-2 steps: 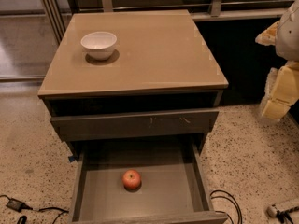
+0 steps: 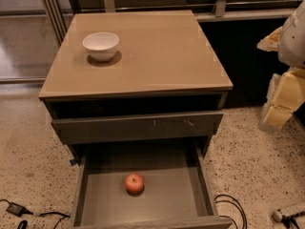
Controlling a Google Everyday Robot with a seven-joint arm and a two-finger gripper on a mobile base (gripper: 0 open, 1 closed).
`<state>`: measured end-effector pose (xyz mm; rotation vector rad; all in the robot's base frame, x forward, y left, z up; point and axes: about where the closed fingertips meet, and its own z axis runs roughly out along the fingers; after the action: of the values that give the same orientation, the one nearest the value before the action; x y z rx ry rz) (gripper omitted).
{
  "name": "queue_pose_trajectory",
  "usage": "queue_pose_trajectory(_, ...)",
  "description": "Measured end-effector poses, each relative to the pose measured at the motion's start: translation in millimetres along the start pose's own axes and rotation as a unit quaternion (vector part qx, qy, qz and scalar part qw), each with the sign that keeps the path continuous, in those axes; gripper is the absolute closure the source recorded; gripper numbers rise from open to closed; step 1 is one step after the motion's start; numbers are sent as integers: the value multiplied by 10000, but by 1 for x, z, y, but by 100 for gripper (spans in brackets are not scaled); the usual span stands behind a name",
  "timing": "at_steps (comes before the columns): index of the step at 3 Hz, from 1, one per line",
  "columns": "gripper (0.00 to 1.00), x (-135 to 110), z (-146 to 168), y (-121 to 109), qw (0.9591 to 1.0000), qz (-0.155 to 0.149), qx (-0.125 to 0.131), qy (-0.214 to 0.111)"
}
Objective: Pick apple from middle drawer and place on counter
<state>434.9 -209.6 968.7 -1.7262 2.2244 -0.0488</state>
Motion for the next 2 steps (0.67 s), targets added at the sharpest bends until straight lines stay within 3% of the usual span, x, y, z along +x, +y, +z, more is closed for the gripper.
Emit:
queue_pose_trajectory(1,0,-7,28,19,9984,138,-293,-471)
queue_pose_trajectory(2,0,-9,51,35,9940,187,-343,-1018)
